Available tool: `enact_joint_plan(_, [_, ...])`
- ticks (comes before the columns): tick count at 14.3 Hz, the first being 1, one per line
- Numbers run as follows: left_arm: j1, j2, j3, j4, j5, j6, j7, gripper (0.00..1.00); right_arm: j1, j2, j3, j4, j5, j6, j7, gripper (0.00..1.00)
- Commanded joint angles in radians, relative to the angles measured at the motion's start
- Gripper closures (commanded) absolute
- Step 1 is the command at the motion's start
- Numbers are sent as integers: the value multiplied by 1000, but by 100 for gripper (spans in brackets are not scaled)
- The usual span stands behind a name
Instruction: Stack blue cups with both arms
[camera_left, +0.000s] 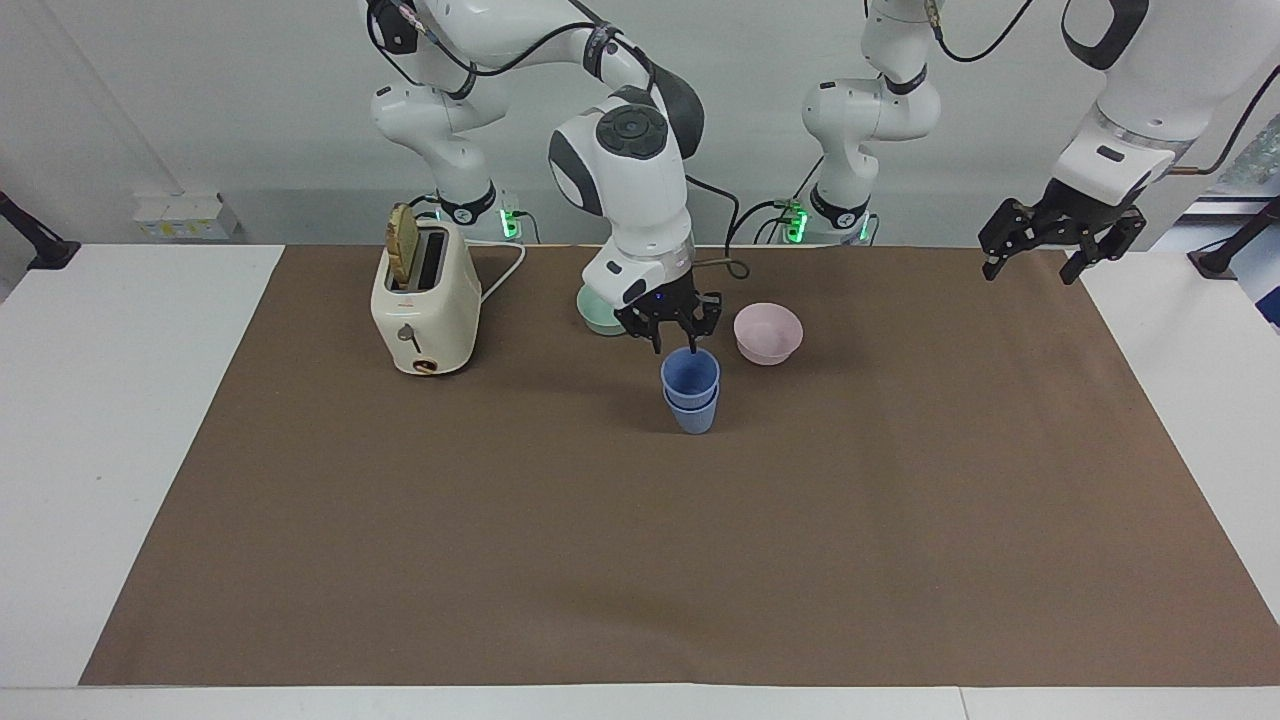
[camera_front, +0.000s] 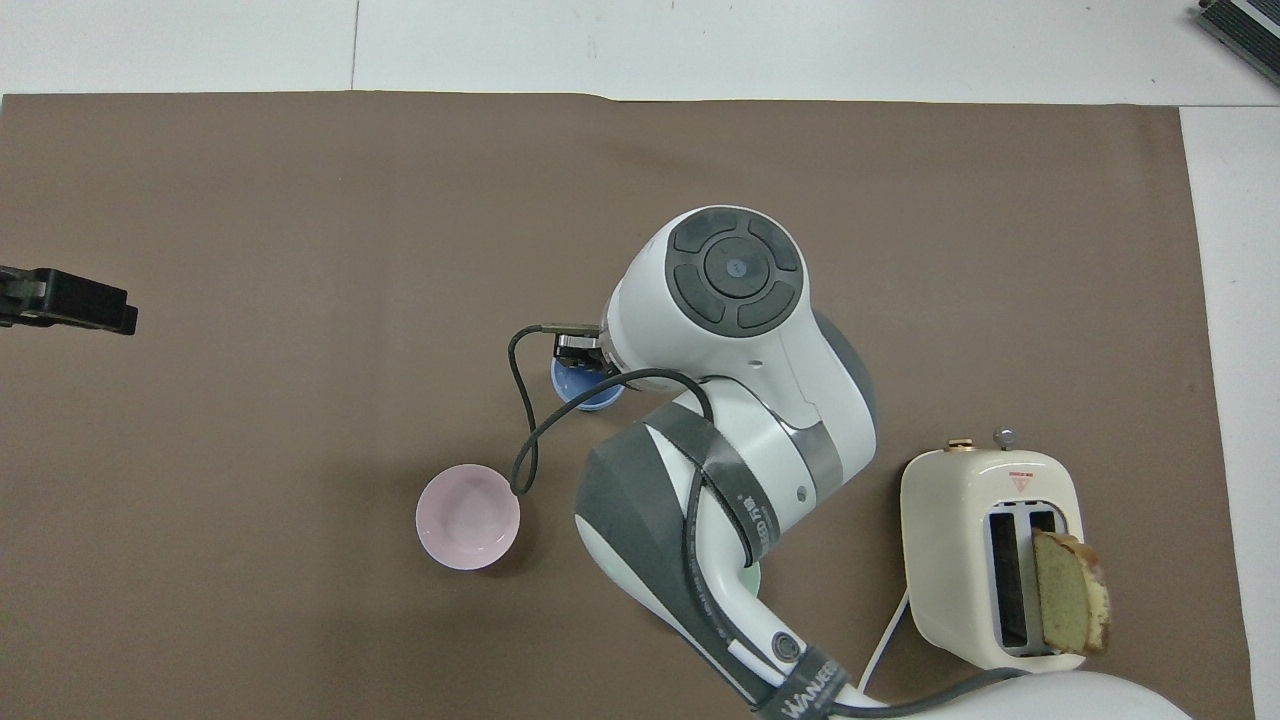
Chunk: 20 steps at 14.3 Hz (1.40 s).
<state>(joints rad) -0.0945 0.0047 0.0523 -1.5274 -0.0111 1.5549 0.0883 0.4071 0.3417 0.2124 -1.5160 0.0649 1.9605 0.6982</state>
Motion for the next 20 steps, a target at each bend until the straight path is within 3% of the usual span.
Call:
enact_joint_plan(1, [16,4,-11,21,14,-25,8,0,-13,-7,9,-4,0,0,-6,0])
enact_joint_plan(4, [16,3,-11,21,14,-25,8,0,-20,-12,-1,-3,-26,-37,-8,0])
enact_joint_plan(6, [16,3,-11,21,14,-25,8,0,-81,-45,5,0,-62,-90,-32,0])
enact_joint_plan(16, [16,3,-11,21,14,-25,8,0,-465,-294,-7,31,-89,-438,-633,0])
enact_joint_plan(20, [16,3,-11,21,14,-25,8,0,-537,-359,-100,30,-62,-485,-735,0])
